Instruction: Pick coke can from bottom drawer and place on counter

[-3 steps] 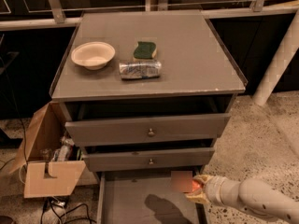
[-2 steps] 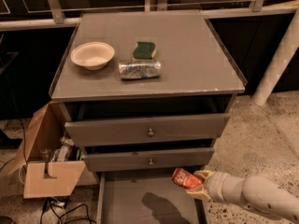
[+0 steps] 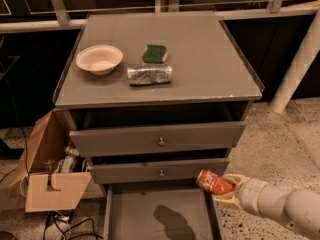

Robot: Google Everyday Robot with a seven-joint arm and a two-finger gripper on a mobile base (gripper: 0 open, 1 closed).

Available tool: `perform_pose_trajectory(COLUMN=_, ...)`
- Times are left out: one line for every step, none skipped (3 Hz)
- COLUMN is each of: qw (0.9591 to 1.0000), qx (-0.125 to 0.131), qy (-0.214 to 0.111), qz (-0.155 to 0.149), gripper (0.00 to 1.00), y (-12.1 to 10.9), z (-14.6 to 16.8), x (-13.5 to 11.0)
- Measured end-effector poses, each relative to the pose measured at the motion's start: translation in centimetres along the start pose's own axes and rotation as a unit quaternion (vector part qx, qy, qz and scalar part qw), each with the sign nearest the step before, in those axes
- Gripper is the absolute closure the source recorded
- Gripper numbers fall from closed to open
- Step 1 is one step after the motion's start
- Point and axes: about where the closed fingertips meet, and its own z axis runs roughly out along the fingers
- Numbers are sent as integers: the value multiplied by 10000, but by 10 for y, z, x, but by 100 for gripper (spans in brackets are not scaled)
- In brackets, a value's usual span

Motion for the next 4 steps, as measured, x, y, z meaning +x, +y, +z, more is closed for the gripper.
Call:
perform_pose_trajectory(qw=10000, qx=44, qy=17, qz=15, gripper=100, y=-2, z=-4, x=2)
perform_pose_trajectory(qw=9999, qx=-117, qy=82, qz=18, gripper=100, y=5, z=5, x=2)
perform_pose_trajectory(qw=10000, qx=58, qy=19, qz=-9, gripper=100, y=-11, z=-13, x=-15)
perform_pose_trajectory(qw=9989, qx=442, qy=-112, qz=-69, gripper=100, y=-38, z=-50, x=-37)
